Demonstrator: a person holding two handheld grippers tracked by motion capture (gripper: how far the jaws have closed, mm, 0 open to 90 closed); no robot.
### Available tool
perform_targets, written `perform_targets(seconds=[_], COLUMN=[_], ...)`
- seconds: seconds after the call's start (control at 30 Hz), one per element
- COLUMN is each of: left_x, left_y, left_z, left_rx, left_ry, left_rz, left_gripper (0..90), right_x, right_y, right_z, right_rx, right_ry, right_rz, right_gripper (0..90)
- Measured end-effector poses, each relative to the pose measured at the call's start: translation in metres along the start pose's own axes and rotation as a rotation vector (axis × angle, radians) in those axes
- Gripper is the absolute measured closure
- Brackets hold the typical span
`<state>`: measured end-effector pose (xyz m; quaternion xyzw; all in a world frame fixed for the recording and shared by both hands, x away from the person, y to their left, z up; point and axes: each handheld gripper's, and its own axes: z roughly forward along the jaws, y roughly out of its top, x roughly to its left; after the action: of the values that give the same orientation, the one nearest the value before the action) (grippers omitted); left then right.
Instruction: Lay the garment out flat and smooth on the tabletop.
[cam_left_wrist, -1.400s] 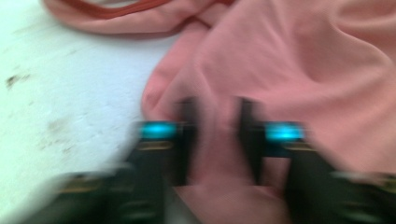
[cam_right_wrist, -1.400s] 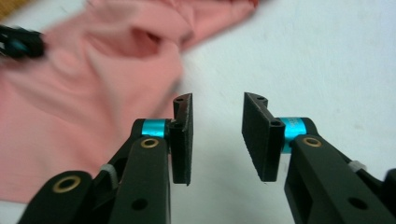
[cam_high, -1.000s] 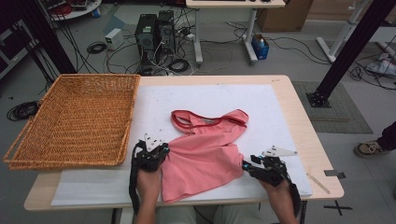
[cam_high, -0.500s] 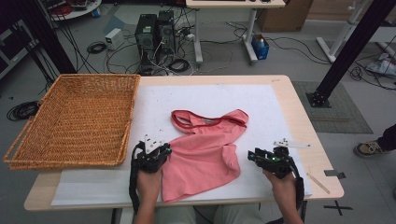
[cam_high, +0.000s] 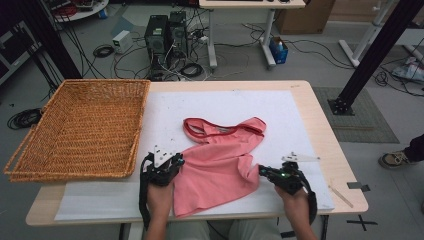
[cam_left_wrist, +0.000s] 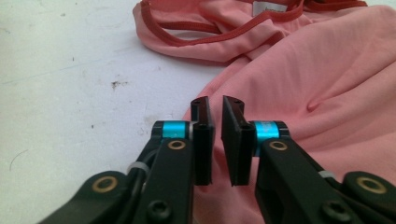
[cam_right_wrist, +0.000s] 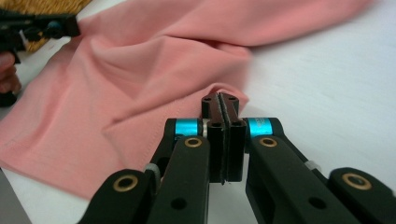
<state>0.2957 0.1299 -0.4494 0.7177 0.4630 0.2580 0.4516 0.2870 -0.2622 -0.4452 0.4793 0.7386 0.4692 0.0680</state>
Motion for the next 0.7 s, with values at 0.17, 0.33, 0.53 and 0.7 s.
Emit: perform_targets(seconds=[0.17,0.33,0.53,0.7], left_x=[0.000,0.000,0.000,-0.001], left_y=[-0.001,-0.001,-0.001,-0.001], left_z=[-0.002,-0.002,-0.002,-0.001], left_rx=[-0.020,-0.019,-0.019,-0.018], left_ry=[0.001,-0.005,0.000,0.001], left_rz=[0.008,0.008,0.007,0.010], left_gripper=[86.8,87.0,86.7,86.7], right_x=[-0.007,-0.011,-0.016,-0.005], right_y=[-0.005,-0.004,0.015,0.015], right_z=[-0.019,-0.036,-0.007,0.026], right_rx=[-0.033,-0.039,-0.046,0.132], right_ry=[-0.057,-0.085,0.041,-0.007], right_rz=[0.009,0.023,0.083,-0.025], right_gripper=[90.0,80.6,47.7,75.6])
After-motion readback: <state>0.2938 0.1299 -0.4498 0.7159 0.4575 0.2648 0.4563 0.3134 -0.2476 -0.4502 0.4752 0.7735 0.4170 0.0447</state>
